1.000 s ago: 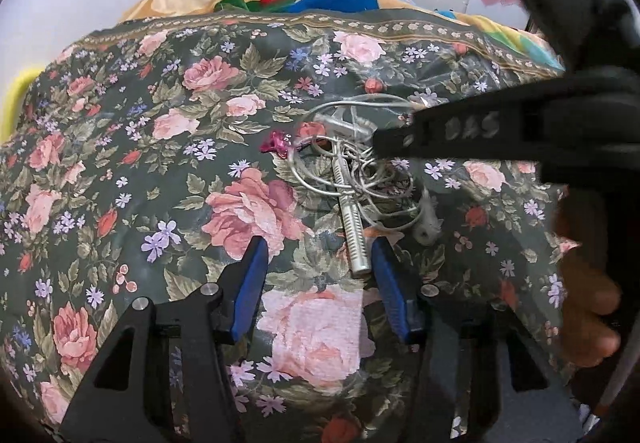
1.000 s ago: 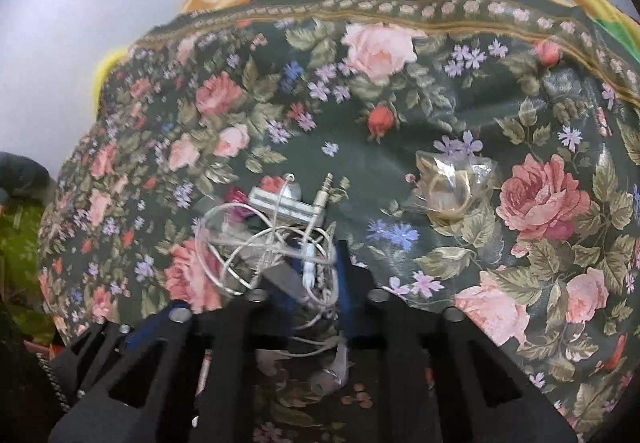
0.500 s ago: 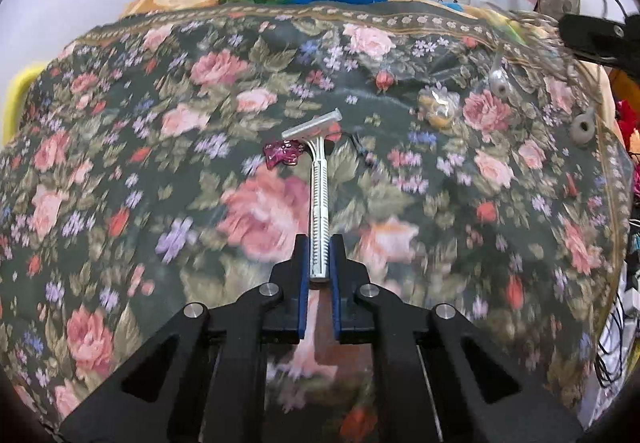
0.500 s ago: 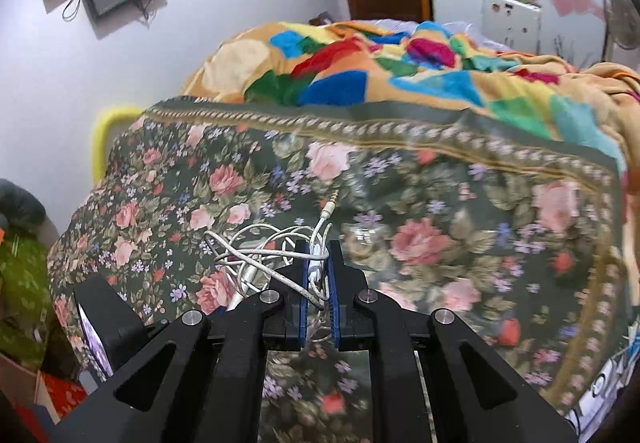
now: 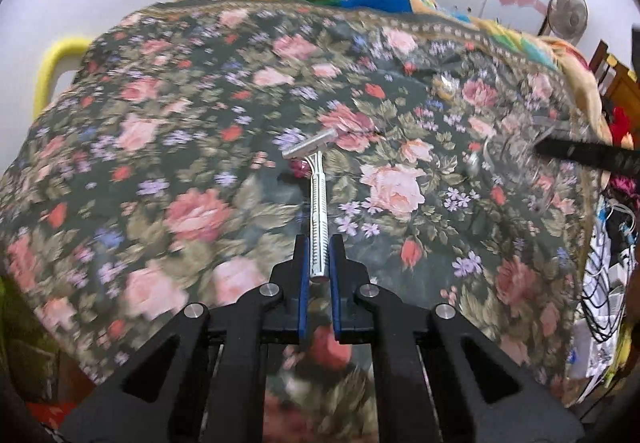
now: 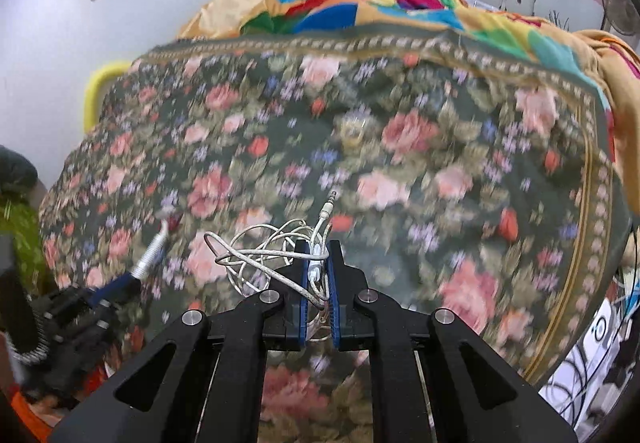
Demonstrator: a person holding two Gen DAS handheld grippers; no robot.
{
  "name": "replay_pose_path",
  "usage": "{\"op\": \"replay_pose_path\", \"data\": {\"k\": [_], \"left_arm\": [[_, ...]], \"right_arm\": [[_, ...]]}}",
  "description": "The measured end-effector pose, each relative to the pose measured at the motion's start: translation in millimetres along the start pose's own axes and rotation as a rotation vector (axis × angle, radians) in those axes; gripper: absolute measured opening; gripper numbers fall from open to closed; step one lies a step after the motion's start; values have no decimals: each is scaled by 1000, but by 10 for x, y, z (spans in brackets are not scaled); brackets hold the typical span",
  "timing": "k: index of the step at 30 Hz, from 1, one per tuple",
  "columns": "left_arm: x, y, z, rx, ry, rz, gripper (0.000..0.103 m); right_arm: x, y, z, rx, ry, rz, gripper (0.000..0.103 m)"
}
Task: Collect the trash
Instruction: 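Carry the razor in the left tool and earphones in the right tool to the bin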
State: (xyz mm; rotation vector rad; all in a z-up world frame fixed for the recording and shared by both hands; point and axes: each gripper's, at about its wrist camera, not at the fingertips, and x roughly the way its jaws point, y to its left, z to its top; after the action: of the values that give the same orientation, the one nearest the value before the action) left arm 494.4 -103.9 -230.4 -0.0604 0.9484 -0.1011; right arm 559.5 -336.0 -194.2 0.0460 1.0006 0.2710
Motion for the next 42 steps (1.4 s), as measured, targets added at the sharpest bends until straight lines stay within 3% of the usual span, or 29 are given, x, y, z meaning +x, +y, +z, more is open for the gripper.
{"op": "replay_pose_path", "data": {"k": [4,13,24,32,42], "left_arm": [[-367,131,-15,-33,-42,-3,8],[-1224,453,-116,-90,-133,25,8],[-2352,1007,-563,-164,-237,106,8],[-2897,1538,-1156,-211,-221,199,8],[-3131,2183,-1925,-346,-156,266,8]], "right_arm": [[-100,165,-75,-13,7,11,8],[-660,766,-109,-94,-63,37,8],[-1351,1705,-303,-209,-147,116,8],[-1539,2500,-613,-301,-143,214,8],[-1438,3423,-1104,-435,-72,330,8]]}}
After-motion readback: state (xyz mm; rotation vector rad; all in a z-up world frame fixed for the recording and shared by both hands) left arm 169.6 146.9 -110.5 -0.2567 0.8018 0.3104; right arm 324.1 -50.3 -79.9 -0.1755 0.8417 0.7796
